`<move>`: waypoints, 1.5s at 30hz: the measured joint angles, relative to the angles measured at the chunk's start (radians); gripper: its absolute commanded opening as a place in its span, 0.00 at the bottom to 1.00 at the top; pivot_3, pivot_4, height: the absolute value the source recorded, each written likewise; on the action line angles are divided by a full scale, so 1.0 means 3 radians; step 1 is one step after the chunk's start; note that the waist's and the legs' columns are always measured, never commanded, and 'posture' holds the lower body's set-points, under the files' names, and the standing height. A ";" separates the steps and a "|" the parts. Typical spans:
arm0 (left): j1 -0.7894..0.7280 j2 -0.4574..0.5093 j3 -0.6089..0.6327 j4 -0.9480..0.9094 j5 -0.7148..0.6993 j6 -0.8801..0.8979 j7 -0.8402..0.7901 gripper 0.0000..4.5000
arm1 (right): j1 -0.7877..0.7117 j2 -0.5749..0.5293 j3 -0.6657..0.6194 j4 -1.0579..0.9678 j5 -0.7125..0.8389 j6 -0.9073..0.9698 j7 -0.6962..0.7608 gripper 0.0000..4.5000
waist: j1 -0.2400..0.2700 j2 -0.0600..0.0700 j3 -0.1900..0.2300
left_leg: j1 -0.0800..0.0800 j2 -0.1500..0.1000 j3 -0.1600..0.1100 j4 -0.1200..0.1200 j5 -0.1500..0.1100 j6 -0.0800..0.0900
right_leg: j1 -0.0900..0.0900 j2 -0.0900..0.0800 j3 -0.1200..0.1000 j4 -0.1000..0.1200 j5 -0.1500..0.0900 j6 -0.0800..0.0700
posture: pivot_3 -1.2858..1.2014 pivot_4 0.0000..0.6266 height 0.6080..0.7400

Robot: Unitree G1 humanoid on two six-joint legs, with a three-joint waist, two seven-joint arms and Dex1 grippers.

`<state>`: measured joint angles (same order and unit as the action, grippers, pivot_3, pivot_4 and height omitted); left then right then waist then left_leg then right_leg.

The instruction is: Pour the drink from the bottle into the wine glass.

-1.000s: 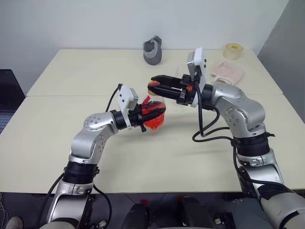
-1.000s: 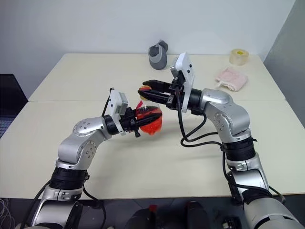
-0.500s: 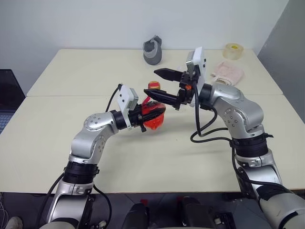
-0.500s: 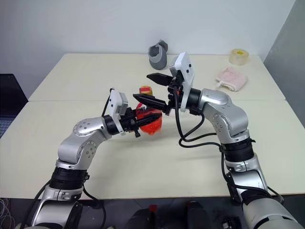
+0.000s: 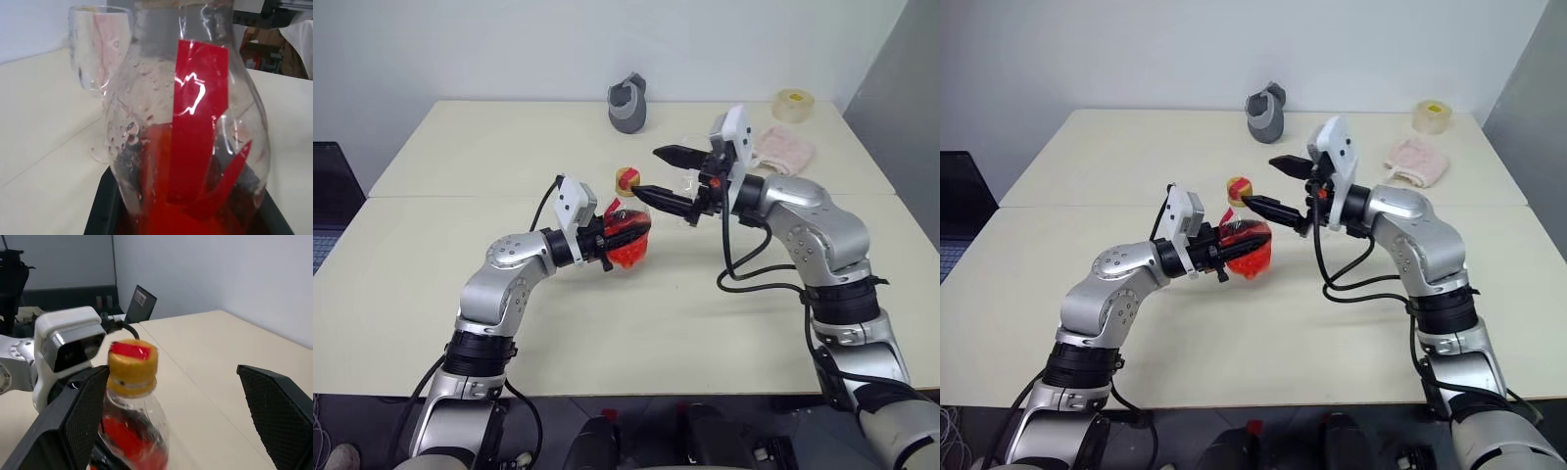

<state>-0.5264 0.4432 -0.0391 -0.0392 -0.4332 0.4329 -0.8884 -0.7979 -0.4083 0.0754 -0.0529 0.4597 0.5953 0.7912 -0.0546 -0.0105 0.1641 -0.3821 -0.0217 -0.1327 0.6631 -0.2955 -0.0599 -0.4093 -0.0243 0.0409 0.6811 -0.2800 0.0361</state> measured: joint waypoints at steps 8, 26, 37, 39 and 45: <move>-0.0045 -0.0023 0.0000 0.0002 0.0000 -0.0007 -0.0027 0.30 | 0.0213 -0.0286 -0.0167 -0.0118 0.0017 0.0072 0.0002 0.99 | 0.0007 0.0000 0.0000 | 0.0000 0.0001 0.0002 0.0000 -0.0001 0.0002 | 0.0000 0.0001 0.0001 0.0000 0.0000 0.0000 | 0.52 0.24 1.00; -0.0079 -0.0062 -0.0004 0.0040 0.0006 -0.0024 -0.0058 0.30 | -0.0067 0.0377 -0.0027 -0.0223 0.0438 0.0361 -0.0116 0.99 | -0.0001 0.0000 0.0000 | 0.0000 0.0000 -0.0001 0.0000 0.0001 -0.0002 | 0.0000 0.0000 0.0000 0.0000 0.0000 0.0000 | 0.52 0.24 1.00; -0.0014 -0.0055 -0.0003 0.0015 0.0006 -0.0024 -0.0048 0.30 | -0.0135 0.0391 -0.0023 -0.0124 0.0451 0.0421 -0.0085 0.26 | -0.0002 0.0000 0.0000 | 0.0001 0.0001 -0.0001 0.0000 0.0001 -0.0002 | 0.0000 0.0001 0.0000 0.0001 0.0000 0.0000 | 0.52 0.24 1.00; -0.0009 -0.0055 -0.0002 0.0013 0.0006 -0.0024 -0.0046 0.30 | -0.0135 0.0392 -0.0023 -0.0124 0.0451 0.0431 -0.0085 0.25 | -0.0002 0.0000 0.0000 | 0.0001 0.0001 -0.0001 0.0000 0.0001 -0.0002 | 0.0000 0.0000 0.0000 0.0001 0.0000 0.0000 | 0.52 0.24 1.00; -0.0007 -0.0055 -0.0002 0.0004 0.0005 -0.0024 -0.0027 0.30 | -0.0153 0.0390 -0.0028 -0.0120 0.0455 0.0455 -0.0086 0.25 | -0.0002 0.0000 0.0000 | 0.0001 0.0001 -0.0001 0.0000 0.0001 -0.0002 | -0.0001 0.0001 0.0000 0.0001 0.0000 0.0000 | 0.52 0.24 1.00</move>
<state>-0.5284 0.4266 -0.0398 -0.0380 -0.4318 0.4258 -0.8966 -0.8438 -0.2912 0.0669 -0.0890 0.5963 0.7318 0.7655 -0.0553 -0.0105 0.1642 -0.3819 -0.0215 -0.1329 0.6632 -0.2952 -0.0604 -0.4094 -0.0242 0.0409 0.6815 -0.2800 0.0361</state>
